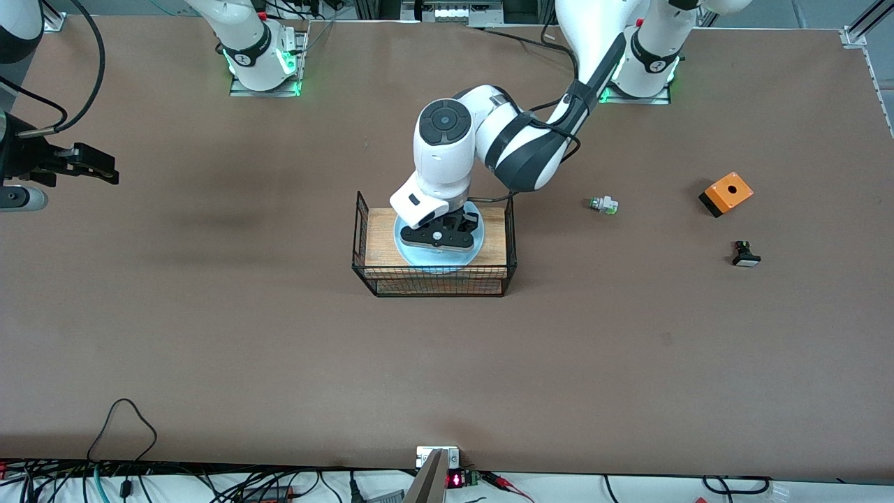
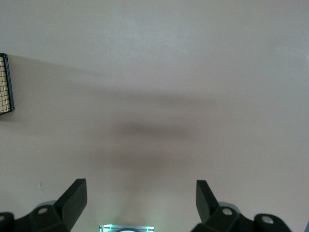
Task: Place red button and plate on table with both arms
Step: 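Lower the left gripper and grasp the red button on the plate, then carry the button beside the orange box and lower it to the table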
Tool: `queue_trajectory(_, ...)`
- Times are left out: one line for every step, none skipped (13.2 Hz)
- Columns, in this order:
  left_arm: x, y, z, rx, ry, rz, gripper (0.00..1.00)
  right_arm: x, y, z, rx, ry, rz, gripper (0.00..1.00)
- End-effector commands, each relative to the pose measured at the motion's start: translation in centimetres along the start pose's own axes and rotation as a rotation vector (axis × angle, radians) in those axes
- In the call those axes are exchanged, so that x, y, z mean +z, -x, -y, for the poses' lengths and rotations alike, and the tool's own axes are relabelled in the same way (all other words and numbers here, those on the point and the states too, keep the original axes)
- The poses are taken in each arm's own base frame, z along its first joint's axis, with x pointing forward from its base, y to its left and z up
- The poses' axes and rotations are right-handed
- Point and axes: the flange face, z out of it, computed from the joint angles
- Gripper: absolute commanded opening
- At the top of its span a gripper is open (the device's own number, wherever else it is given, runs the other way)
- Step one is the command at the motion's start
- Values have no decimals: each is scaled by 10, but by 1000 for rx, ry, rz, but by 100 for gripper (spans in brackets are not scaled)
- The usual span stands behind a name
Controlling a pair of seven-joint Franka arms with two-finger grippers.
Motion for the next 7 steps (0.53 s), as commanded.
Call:
queue_trajectory(-59, 0, 16, -15, -35, 13, 12, -6, -2, -2, 4, -13, -3, 100)
queue_trajectory(-81, -4, 30, -23, -41, 16, 11, -6, -2, -2, 4, -12, -3, 100)
queue_trajectory(-110, -8, 46, -33, -33, 22, 11, -6, -2, -2, 4, -11, -5, 100)
queue_trajectory(-137, -12, 68, -46, -29, 39, 11, -6, -2, -2, 4, -11, -5, 100)
queue_trajectory(-158, -18, 94, -39, -37, 55, 12, -5, -2, -2, 4, -12, -3, 100)
queue_trajectory(-171, -27, 127, -11, -50, 74, 12, -5, -2, -2, 4, -12, -2, 100)
queue_trajectory(-177, -39, 160, 13, -61, 95, 13, -6, -2, -2, 4, -11, -5, 100)
